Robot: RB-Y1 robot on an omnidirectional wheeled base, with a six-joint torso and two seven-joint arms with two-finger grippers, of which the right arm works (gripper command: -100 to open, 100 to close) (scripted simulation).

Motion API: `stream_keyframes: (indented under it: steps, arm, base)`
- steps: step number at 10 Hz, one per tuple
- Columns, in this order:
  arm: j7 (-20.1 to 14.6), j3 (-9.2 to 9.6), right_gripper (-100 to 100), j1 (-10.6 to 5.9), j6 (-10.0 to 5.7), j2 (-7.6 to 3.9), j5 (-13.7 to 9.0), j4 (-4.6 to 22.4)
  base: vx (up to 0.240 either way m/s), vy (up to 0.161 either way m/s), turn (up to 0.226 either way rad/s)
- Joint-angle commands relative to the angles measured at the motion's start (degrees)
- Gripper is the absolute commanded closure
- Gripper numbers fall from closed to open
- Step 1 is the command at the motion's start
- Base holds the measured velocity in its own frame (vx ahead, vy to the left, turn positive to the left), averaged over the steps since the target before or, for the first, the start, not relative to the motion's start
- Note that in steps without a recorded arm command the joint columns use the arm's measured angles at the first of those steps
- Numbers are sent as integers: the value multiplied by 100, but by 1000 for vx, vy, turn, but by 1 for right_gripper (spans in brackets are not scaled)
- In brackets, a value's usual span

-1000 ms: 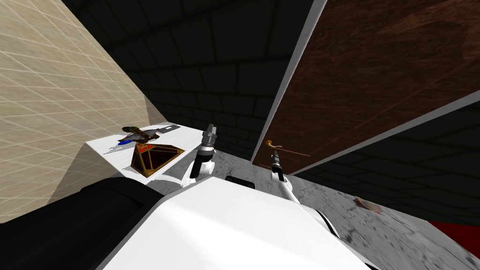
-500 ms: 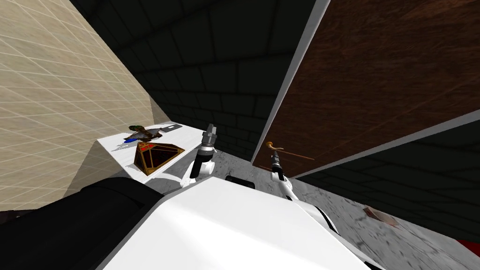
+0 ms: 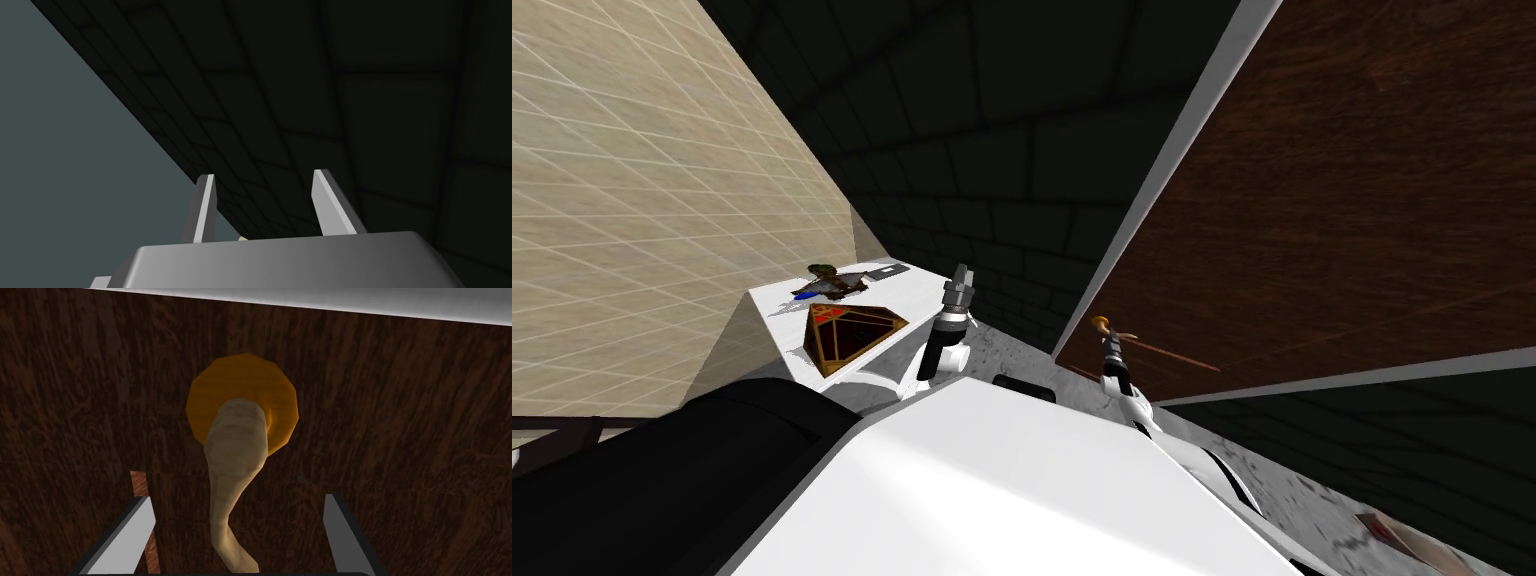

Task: Pull the door open

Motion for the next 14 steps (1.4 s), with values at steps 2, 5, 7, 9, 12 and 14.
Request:
stream_keyframes:
  steps: [2,5,7,9,12,14]
  arm:
    - [-33,-25,-100,236,117,-18,-19,-353]
    - [-160,-68,-100,326,64,-177,-59,-348]
    - [-160,-68,100,326,64,-177,-59,-348]
    - [-160,-68,100,326,64,-177,-59,-348]
    - [-196,-29,100,336,54,-199,-64,-317]
    - [-232,16,100,337,26,-227,-68,-295]
  base:
    - [79,-17,23]
    - [96,0,95]
    - [-13,0,-7]
    - [-5,-2,3]
    - [-32,-9,37]
    - [-170,-71,140]
